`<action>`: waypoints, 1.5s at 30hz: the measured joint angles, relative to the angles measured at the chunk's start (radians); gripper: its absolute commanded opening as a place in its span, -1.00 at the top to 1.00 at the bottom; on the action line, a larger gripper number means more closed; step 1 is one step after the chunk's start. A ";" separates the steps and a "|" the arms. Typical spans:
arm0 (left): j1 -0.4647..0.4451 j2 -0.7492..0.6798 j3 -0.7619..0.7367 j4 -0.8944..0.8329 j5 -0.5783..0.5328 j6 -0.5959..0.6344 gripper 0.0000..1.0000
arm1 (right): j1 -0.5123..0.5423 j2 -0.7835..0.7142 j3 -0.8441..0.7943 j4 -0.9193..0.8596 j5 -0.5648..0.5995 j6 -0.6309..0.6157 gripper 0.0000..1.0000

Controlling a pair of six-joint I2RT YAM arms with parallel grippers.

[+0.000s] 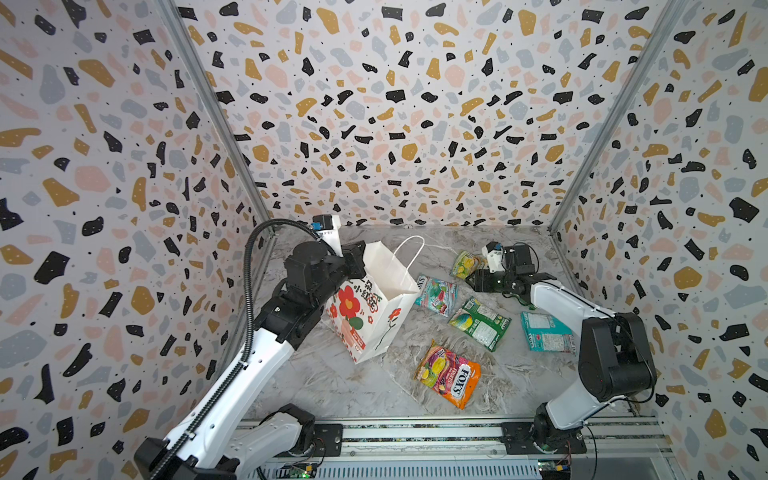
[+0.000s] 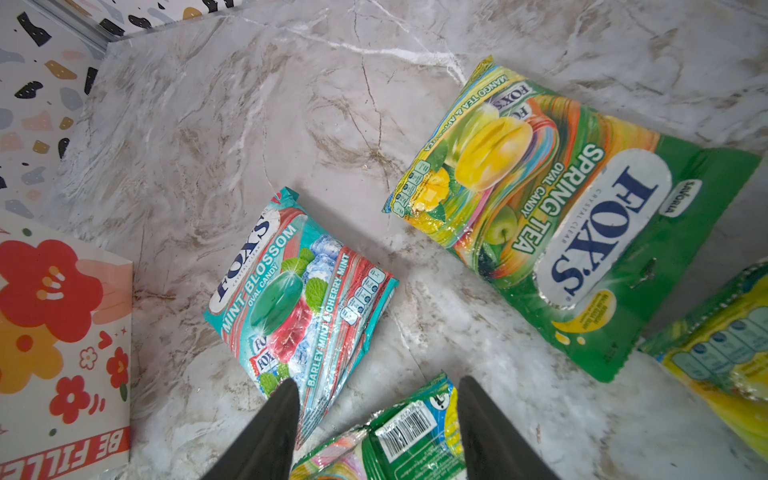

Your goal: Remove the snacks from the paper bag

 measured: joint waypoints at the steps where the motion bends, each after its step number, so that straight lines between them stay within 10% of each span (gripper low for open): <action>1: 0.000 0.018 0.023 0.003 0.013 0.004 1.00 | -0.002 0.000 -0.001 0.000 0.000 0.000 -0.26; 34: 0.180 0.259 0.059 0.184 0.250 -0.048 1.00 | 0.099 0.129 0.039 0.092 -0.242 0.072 -0.25; 36: 0.186 0.259 0.059 0.178 0.242 -0.030 0.73 | 0.108 0.129 0.039 0.093 -0.245 0.073 -0.25; 42: 0.188 0.257 0.082 0.109 0.199 0.032 -0.97 | 0.109 0.129 0.043 0.098 -0.233 0.076 -0.25; 45: 0.189 0.245 0.111 0.061 0.164 0.074 -1.00 | 0.105 0.124 0.043 0.097 -0.203 0.076 -0.25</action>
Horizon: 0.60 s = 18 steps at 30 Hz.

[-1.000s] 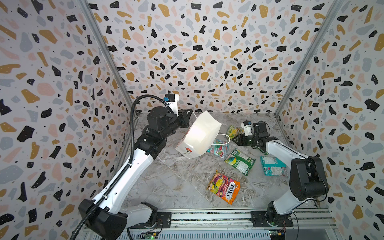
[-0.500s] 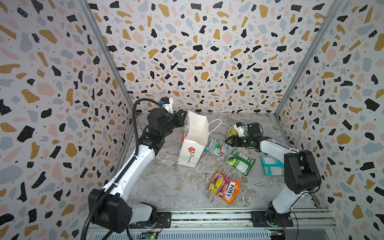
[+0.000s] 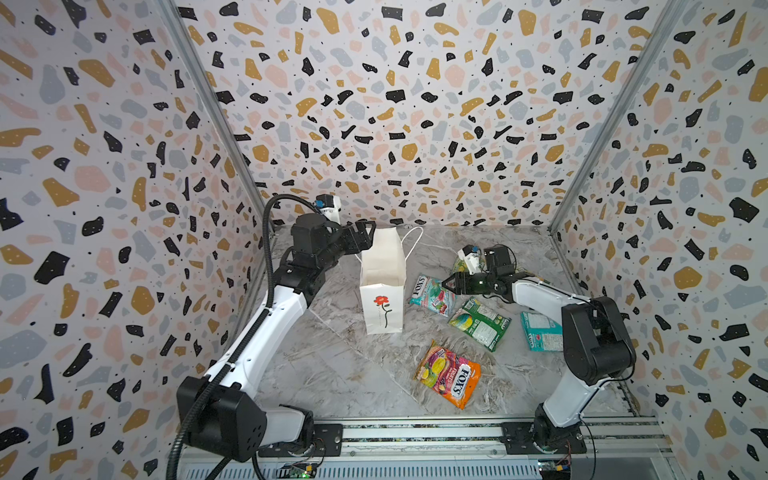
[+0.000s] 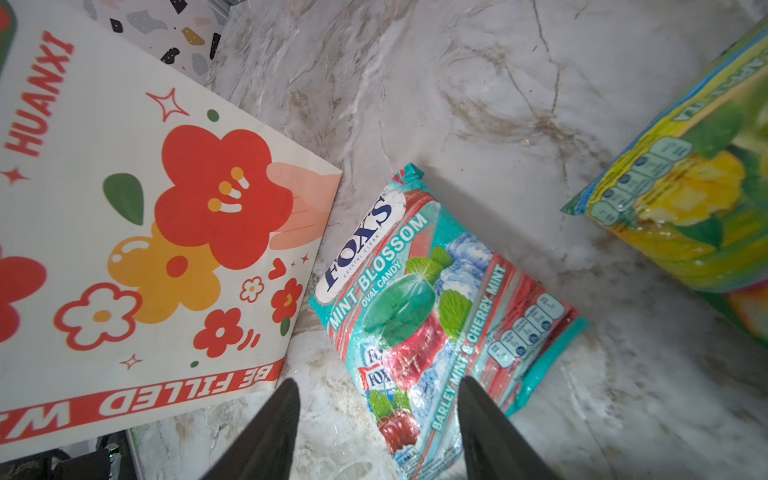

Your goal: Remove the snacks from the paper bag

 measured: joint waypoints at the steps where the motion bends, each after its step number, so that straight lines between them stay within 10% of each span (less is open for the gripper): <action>1: 0.000 -0.006 0.012 -0.017 -0.013 0.017 -1.00 | -0.002 -0.003 0.000 0.000 0.013 0.000 -0.25; 7: 0.000 -0.080 0.101 -0.124 -0.204 0.122 -1.00 | -0.008 -0.108 -0.054 -0.002 0.219 0.000 -0.25; 18: 0.002 -0.312 -0.066 -0.105 -0.899 0.137 -1.00 | -0.090 -0.311 -0.240 0.028 0.790 0.030 -0.26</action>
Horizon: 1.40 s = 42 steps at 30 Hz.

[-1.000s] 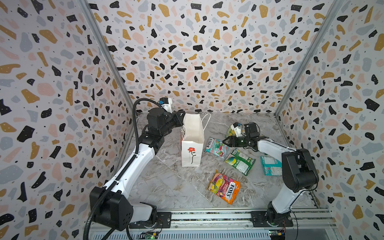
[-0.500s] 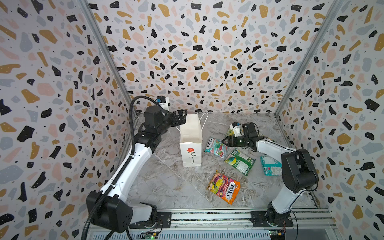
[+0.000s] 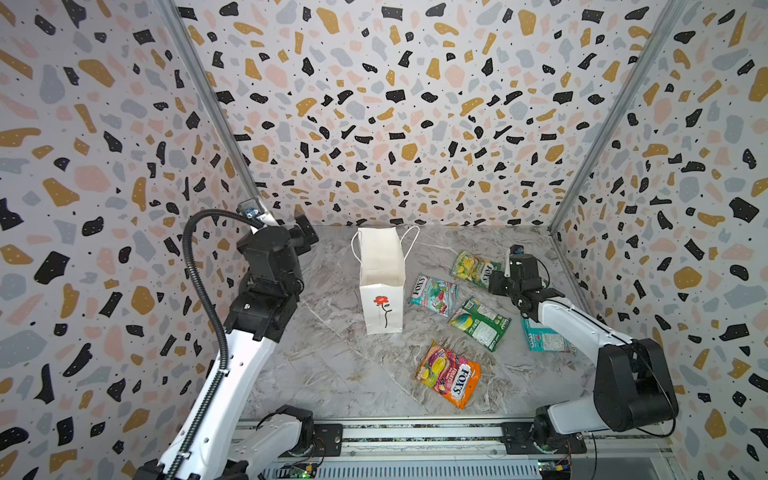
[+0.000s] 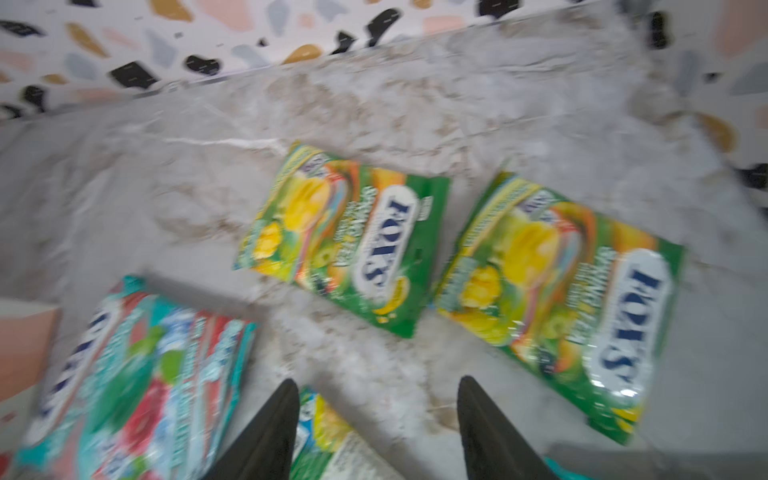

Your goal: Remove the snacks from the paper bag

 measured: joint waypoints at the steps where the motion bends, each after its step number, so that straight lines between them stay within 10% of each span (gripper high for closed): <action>1: 0.000 -0.018 -0.054 0.011 -0.042 -0.014 -1.00 | -0.009 -0.004 -0.023 0.014 0.055 0.000 -0.26; 8: 0.000 -0.129 -0.407 0.069 -0.152 -0.118 -1.00 | -0.041 -0.032 -0.182 0.140 0.276 -0.003 -0.27; 20: 0.000 -0.159 -0.821 0.470 -0.113 -0.080 -1.00 | -0.046 -0.117 -0.457 0.555 0.303 -0.116 -0.34; 42: 0.113 0.299 -0.963 1.144 0.138 0.258 -1.00 | -0.057 -0.036 -0.649 1.164 0.159 -0.282 -0.40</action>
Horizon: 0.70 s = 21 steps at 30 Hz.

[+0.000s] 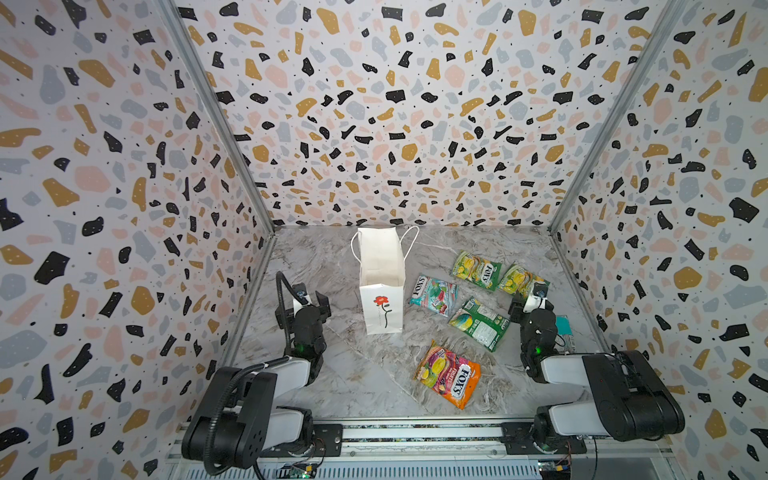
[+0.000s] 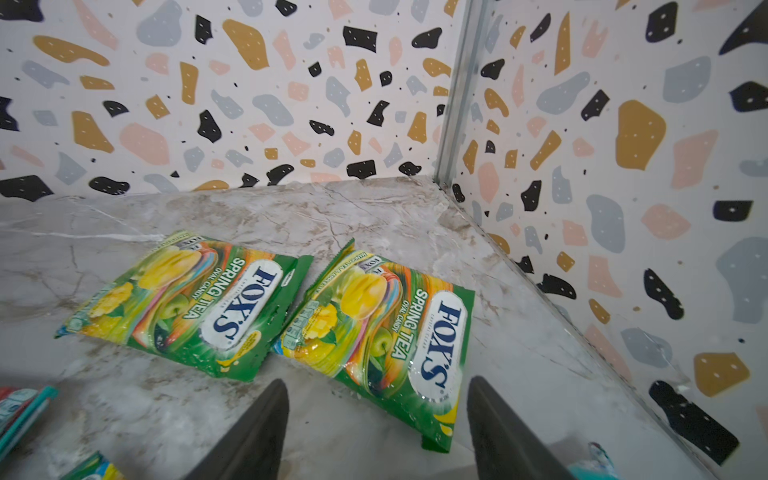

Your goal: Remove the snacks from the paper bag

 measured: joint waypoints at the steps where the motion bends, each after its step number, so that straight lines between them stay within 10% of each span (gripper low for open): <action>1: 0.006 0.007 0.000 0.014 0.015 0.000 -1.00 | 0.000 0.003 -0.002 0.015 -0.015 -0.005 -0.40; 9: 0.022 0.071 -0.064 0.168 0.087 0.001 -1.00 | -0.021 0.048 -0.072 0.154 -0.098 -0.018 -0.46; 13: 0.022 0.117 -0.070 0.197 0.090 0.000 -1.00 | -0.031 0.105 -0.071 0.213 -0.116 -0.019 -0.99; 21: 0.022 0.115 -0.069 0.210 0.090 0.000 -1.00 | -0.032 0.126 -0.059 0.212 -0.124 -0.019 -0.98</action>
